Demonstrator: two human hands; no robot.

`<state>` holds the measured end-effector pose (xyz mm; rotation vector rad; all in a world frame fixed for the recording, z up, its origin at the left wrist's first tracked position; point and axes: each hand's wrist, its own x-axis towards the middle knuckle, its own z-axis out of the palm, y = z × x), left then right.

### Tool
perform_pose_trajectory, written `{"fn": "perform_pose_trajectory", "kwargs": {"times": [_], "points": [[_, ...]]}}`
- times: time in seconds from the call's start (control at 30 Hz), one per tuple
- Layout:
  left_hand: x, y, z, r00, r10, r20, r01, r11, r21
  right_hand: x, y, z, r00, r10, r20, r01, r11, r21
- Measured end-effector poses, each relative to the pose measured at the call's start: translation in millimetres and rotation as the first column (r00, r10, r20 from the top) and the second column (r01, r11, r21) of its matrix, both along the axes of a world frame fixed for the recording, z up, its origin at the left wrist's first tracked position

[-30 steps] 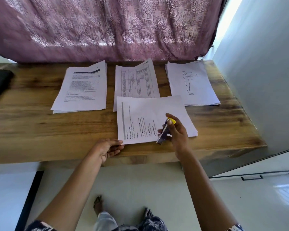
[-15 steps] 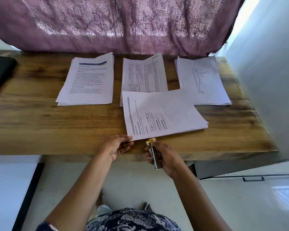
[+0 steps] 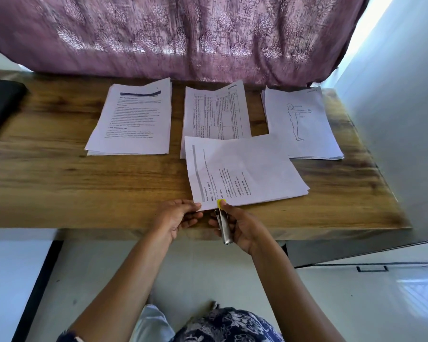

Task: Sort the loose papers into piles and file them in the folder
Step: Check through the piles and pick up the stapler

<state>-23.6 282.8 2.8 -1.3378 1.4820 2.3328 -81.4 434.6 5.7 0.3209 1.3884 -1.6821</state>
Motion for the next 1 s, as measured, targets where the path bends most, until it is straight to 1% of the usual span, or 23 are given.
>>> {"fn": "perform_pose_trajectory", "kwargs": {"times": [0.1, 0.23, 0.4, 0.53, 0.8, 1.0], "points": [[0.1, -3.1, -0.9, 1.000, 0.010, -0.001, -0.010, 1.000, -0.004, -2.2, -5.8, 1.1, 1.000, 0.007, 0.002, -0.007, 1.000, 0.016], [-0.1, -6.1, -0.9, 1.000, 0.014, -0.002, -0.014, 1.000, -0.016, 0.6, -8.3, 0.9, 0.999, 0.004, 0.047, -0.004, 1.000, 0.004], [0.5, -5.0, -2.7, 1.000, 0.001, 0.001, -0.001, 0.998, -0.063, 1.8, -8.2, 1.6, 0.998, -0.010, 0.063, 0.011, 1.000, -0.016], [0.6, -4.0, -3.4, 1.000, 0.006, -0.013, -0.008, 0.996, -0.092, 2.7, -6.9, 1.9, 0.998, 0.000, 0.064, 0.000, 1.000, -0.002], [3.6, -1.9, -6.2, 1.000, 0.000, -0.022, -0.002, 0.997, -0.083, 3.6, -14.7, 1.6, 0.995, -0.074, 0.063, 0.074, 0.997, 0.005], [5.7, -1.7, -8.9, 1.000, -0.004, -0.021, 0.002, 0.998, -0.070, 6.9, -18.2, -2.7, 0.994, -0.105, 0.028, 0.104, 0.994, 0.039]]}}
